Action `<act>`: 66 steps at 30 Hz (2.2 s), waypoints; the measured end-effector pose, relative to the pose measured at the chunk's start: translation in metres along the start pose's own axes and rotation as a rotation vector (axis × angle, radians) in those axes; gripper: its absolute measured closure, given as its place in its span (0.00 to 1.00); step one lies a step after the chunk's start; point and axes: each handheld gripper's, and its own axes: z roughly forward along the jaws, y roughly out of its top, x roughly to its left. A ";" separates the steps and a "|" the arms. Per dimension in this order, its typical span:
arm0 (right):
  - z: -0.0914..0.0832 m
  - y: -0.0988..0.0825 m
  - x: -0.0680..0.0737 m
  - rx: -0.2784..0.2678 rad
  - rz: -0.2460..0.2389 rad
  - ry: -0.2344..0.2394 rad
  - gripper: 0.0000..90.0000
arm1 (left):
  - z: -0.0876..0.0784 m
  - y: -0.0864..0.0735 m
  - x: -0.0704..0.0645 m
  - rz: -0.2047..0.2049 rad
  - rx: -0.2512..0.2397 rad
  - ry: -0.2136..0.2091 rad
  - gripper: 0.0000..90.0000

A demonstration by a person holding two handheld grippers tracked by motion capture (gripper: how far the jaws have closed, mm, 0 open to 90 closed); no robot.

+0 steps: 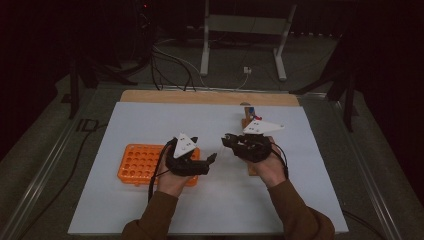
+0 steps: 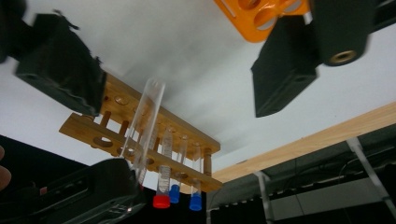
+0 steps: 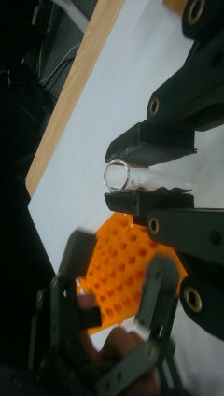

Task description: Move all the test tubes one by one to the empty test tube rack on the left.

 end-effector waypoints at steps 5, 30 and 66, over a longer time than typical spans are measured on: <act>0.007 0.006 0.010 0.003 -0.019 0.030 0.84 | 0.003 0.002 -0.003 0.019 0.003 -0.023 0.43; 0.014 0.011 0.022 -0.008 -0.031 0.047 0.32 | -0.004 -0.001 0.005 0.048 0.004 -0.017 0.85; -0.020 -0.039 -0.023 -0.037 0.093 -0.079 0.00 | -0.052 -0.046 0.034 -0.081 0.022 -0.026 0.85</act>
